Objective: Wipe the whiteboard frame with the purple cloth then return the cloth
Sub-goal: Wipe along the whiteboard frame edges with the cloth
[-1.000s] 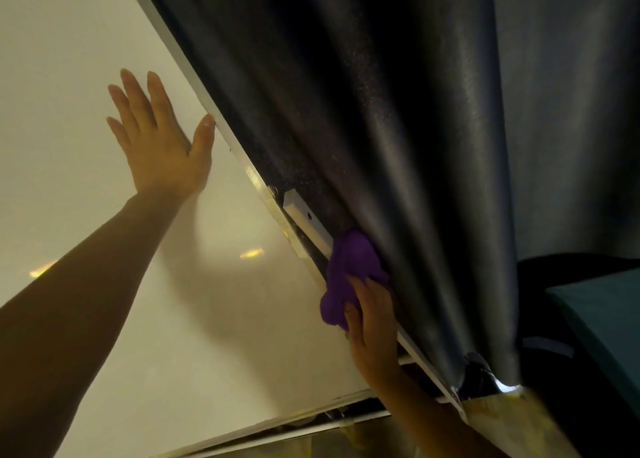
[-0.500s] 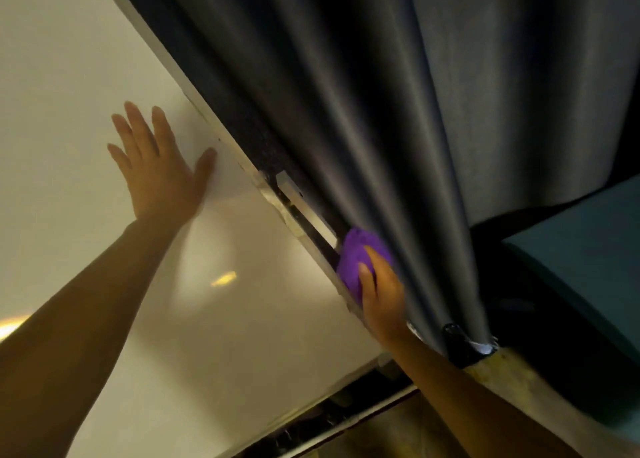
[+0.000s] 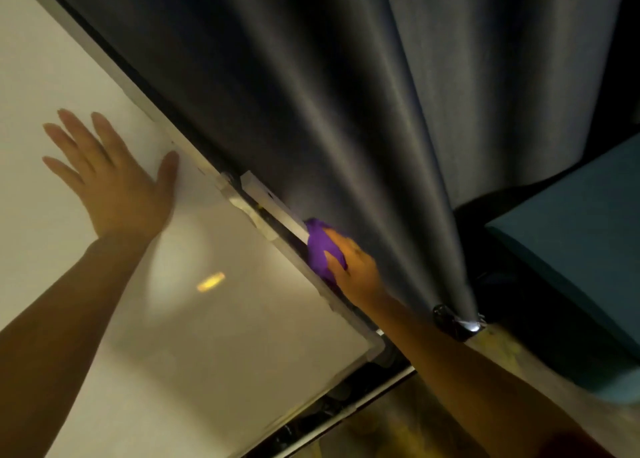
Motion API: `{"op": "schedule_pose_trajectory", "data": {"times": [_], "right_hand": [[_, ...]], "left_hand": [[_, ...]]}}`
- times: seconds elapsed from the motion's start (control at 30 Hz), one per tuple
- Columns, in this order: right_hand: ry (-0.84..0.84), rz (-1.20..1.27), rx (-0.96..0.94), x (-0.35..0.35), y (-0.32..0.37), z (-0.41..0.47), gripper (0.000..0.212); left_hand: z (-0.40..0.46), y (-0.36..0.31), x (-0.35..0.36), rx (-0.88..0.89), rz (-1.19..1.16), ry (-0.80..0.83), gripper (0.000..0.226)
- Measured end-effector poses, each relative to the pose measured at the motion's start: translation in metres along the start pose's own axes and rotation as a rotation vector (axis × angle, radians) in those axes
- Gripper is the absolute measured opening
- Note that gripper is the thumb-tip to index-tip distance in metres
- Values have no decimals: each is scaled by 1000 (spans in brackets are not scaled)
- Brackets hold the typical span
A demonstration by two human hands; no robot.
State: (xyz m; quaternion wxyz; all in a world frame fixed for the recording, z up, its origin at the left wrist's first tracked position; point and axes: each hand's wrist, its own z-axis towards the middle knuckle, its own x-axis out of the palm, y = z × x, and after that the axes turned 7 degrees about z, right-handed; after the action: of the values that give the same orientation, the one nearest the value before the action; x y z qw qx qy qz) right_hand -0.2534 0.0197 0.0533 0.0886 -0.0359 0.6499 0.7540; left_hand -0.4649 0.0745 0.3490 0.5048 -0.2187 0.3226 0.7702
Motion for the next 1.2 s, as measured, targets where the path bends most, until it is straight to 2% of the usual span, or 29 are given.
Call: {"op": "schedule_pose_trajectory", "data": {"times": [0.17,0.33,0.4,0.5,0.6,0.67,0.8,0.87,0.97,1.07,1.2], "right_hand": [[206,57,5,-17,-51,-11,62],[288,-114,-58,-32,-79,-5,59],[299,-159,-65,-38,-90,-4,58],[213,-148,-91,-36,-79,-2,55],[118,34,-183,-28,-34,11,50],[122,128,-305,-31,5,22,51],[-98,239,-612,-35,70,26,45],[-87,262,-684,-28,88,21,41],[-167,184,-658,-16,88,16,41],[-222,123,-564,-9,57,-2,41],[-135,-24,-479,-3,22,-35,43]], "left_hand": [[4,6,15,-6,-5,-21,98],[6,4,25,-64,-93,99,102],[5,-2,21,-37,-83,64,102],[2,-7,9,-27,-66,-61,97],[-2,-14,4,-42,-35,-11,98],[-1,-21,0,-39,11,42,100],[0,-27,-17,-17,82,39,100],[-1,-27,-26,3,65,67,101],[-6,-26,-37,14,53,88,101],[-12,-29,-44,5,55,85,100],[-13,-34,-50,-20,64,99,100]]}}
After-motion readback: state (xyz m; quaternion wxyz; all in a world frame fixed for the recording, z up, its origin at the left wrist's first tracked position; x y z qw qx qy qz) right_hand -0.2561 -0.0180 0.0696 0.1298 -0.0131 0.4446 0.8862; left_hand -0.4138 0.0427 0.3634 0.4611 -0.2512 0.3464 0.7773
